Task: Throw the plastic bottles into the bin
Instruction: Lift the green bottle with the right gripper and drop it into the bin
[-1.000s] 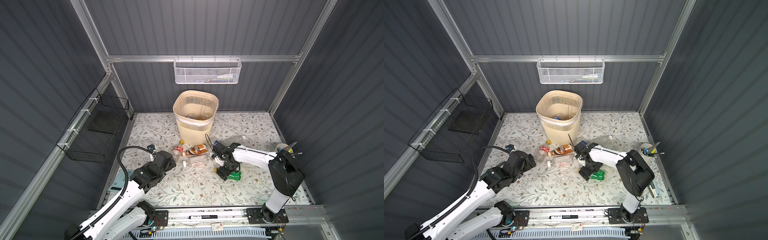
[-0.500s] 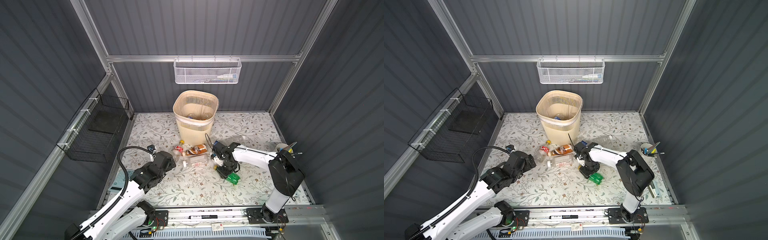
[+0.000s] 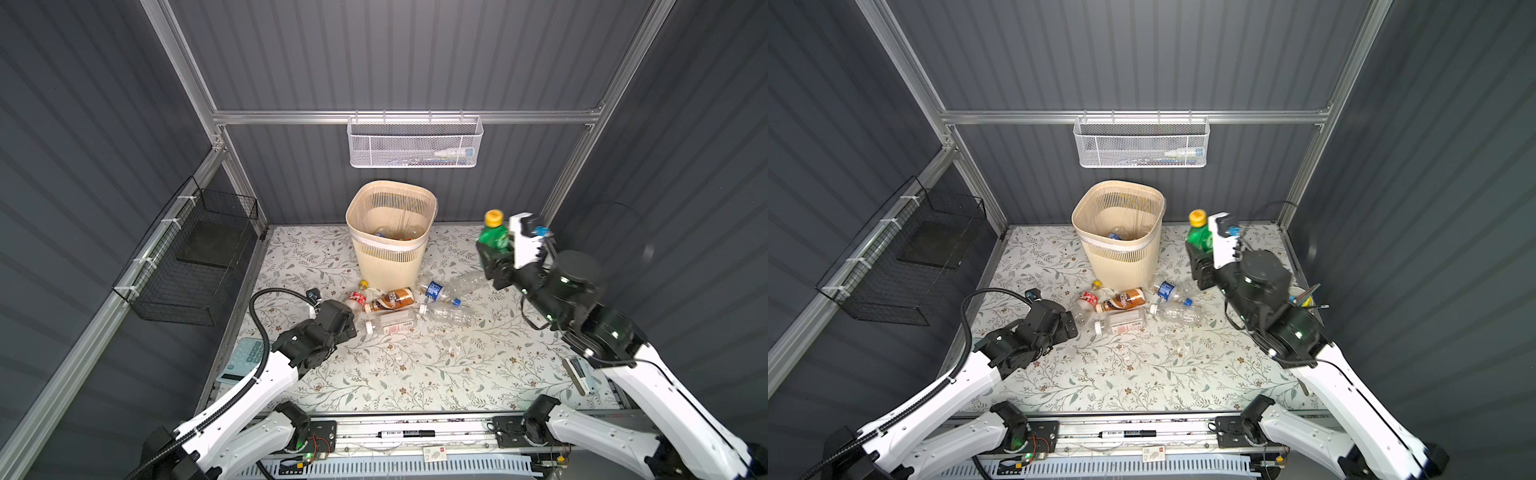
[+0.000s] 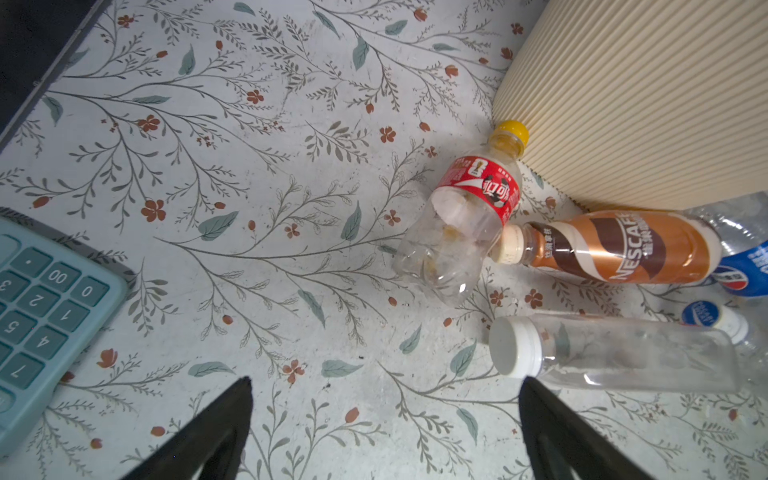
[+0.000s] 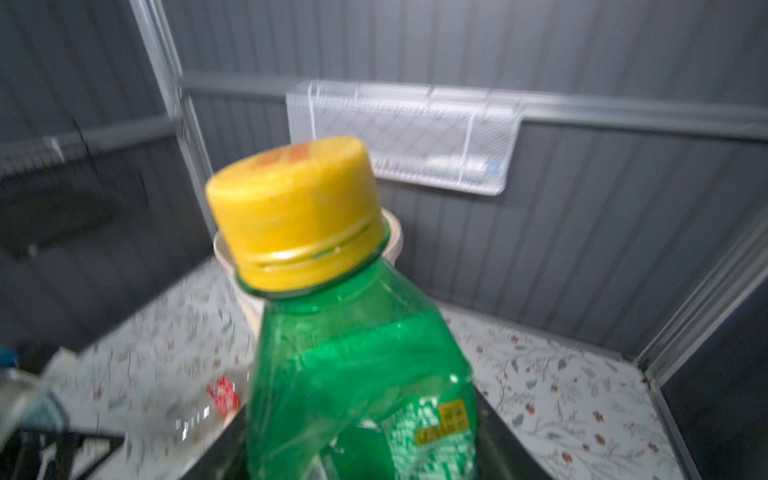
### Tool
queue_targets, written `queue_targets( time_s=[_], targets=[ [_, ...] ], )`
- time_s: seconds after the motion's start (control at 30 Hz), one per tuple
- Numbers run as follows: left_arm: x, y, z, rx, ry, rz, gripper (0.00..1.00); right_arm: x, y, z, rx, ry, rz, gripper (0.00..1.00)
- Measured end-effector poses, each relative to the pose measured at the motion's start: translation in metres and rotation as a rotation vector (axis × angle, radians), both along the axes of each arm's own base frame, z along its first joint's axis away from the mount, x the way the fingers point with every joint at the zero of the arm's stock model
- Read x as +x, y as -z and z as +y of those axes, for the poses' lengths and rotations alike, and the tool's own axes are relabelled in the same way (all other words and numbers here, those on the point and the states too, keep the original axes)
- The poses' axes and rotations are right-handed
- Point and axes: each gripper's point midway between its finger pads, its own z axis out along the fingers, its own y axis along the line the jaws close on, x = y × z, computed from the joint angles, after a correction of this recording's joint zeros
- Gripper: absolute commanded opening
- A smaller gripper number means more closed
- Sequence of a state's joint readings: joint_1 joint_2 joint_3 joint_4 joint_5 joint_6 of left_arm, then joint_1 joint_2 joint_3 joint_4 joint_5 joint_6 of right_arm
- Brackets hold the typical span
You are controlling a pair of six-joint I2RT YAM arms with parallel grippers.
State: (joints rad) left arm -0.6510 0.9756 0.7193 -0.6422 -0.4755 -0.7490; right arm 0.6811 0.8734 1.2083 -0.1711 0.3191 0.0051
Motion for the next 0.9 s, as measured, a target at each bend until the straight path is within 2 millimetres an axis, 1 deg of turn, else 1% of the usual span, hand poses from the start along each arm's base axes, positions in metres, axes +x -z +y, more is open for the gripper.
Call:
queue_targets(
  time_s=[0.07,0.1,0.13,0.2,0.27,0.3,0.33,0.37,0.4,0.43,0.47,0.5,0.57,0.6,0.67,0.7,0.73,0.77,0.87,0.9],
  targets=[
    [0.002,0.004,-0.005,0.013,0.032,0.019,1.00,-0.005,-0.032,-0.008,0.095,0.022,-0.139,0.44],
    [0.003,0.005,-0.008,0.018,0.050,0.029,1.00,-0.003,-0.044,-0.007,0.126,0.027,-0.188,0.45],
    [0.004,0.005,-0.011,0.020,0.066,0.032,1.00,0.001,-0.051,-0.003,0.143,0.027,-0.216,0.46],
    [0.009,0.002,-0.019,0.015,0.098,0.028,1.00,0.021,-0.062,0.017,0.147,0.004,-0.230,0.47],
    [0.013,-0.002,-0.025,0.010,0.124,0.021,1.00,0.048,-0.072,0.048,0.124,-0.049,-0.205,0.50],
    [0.015,-0.003,-0.028,0.009,0.137,0.019,1.00,0.066,-0.074,0.068,0.105,-0.087,-0.174,0.52],
    [0.016,-0.004,-0.030,0.010,0.146,0.021,1.00,0.081,-0.074,0.085,0.082,-0.122,-0.137,0.56],
    [0.017,-0.004,-0.031,0.013,0.155,0.023,1.00,0.099,-0.071,0.107,0.054,-0.172,-0.085,0.61],
    [0.017,-0.004,-0.032,0.017,0.164,0.027,1.00,0.116,-0.064,0.125,0.015,-0.205,-0.012,0.75],
    [0.018,-0.004,-0.033,0.021,0.168,0.030,1.00,0.130,-0.059,0.138,-0.003,-0.226,0.039,0.97],
    [0.018,-0.005,-0.033,0.029,0.174,0.033,1.00,0.145,-0.049,0.150,-0.035,-0.239,0.099,0.99],
    [0.018,-0.006,-0.033,0.037,0.181,0.036,1.00,0.155,-0.034,0.157,-0.062,-0.244,0.155,0.99],
    [0.018,-0.009,-0.034,0.052,0.197,0.036,1.00,0.163,0.004,0.159,-0.117,-0.226,0.283,0.99],
    [0.017,-0.012,-0.035,0.064,0.208,0.031,1.00,0.163,0.024,0.153,-0.144,-0.206,0.346,0.99],
    [0.016,-0.018,-0.040,0.086,0.237,0.019,1.00,0.156,0.043,0.140,-0.162,-0.171,0.403,0.99],
    [0.015,-0.022,-0.044,0.103,0.258,0.006,1.00,0.149,0.049,0.130,-0.165,-0.153,0.423,0.99],
    [0.013,-0.027,-0.049,0.120,0.280,-0.008,1.00,0.142,0.048,0.122,-0.162,-0.138,0.428,0.99],
    [0.012,-0.032,-0.054,0.141,0.306,-0.024,1.00,0.135,0.041,0.112,-0.151,-0.122,0.421,0.99],
    [0.009,-0.046,-0.078,0.198,0.402,-0.065,1.00,0.117,0.004,0.084,-0.088,-0.074,0.354,0.99],
    [0.008,-0.048,-0.086,0.213,0.433,-0.071,1.00,0.112,-0.004,0.075,-0.070,-0.058,0.335,0.99]
  ],
)
